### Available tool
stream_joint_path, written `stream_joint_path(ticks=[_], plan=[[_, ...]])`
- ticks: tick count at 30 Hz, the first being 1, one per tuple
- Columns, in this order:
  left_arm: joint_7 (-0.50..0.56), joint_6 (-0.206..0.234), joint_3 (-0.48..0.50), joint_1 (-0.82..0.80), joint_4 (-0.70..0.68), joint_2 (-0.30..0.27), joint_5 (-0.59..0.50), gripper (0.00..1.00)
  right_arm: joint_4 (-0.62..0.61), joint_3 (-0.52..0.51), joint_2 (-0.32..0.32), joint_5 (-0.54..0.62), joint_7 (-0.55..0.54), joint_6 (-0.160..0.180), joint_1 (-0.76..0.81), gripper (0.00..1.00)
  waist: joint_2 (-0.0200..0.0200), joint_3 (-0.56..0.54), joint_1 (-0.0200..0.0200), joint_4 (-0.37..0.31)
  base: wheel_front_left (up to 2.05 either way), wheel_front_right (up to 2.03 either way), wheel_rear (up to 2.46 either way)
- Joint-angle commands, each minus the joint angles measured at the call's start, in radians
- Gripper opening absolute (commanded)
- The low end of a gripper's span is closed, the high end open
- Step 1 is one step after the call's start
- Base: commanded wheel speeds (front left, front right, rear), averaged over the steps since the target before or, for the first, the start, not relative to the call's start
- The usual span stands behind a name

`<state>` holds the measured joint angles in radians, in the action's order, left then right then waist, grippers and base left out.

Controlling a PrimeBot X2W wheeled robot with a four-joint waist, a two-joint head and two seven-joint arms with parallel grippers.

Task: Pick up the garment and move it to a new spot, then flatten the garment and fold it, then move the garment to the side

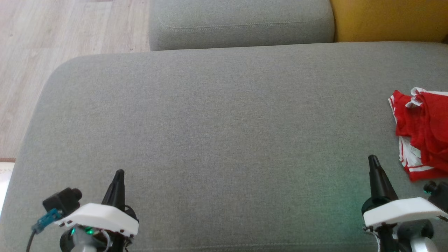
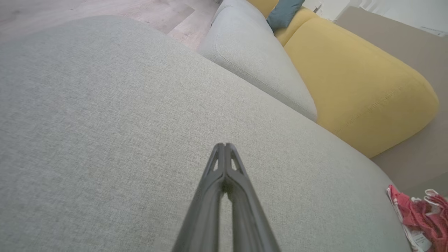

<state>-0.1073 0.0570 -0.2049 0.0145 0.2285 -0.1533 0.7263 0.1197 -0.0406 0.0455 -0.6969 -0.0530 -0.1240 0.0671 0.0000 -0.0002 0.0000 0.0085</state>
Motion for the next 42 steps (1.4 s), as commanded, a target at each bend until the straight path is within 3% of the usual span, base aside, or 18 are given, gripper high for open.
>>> stream_joint_path(ticks=[1,42], plan=[[0.004,-0.013,0.037,-0.058,-0.028,-0.007,0.031,0.0,-0.026,0.001,0.018,-0.035,-0.002,-0.003,-0.061,0.0,0.0,0.0,0.0,0.0,0.0,0.0,0.0],[0.106,-0.104,0.17,-0.09,-0.005,0.04,0.485,0.0,0.052,-0.022,0.023,-0.504,-0.02,-0.005,-0.119,0.0,0.0,0.002,0.0,-0.005,0.0,0.0,0.0]])
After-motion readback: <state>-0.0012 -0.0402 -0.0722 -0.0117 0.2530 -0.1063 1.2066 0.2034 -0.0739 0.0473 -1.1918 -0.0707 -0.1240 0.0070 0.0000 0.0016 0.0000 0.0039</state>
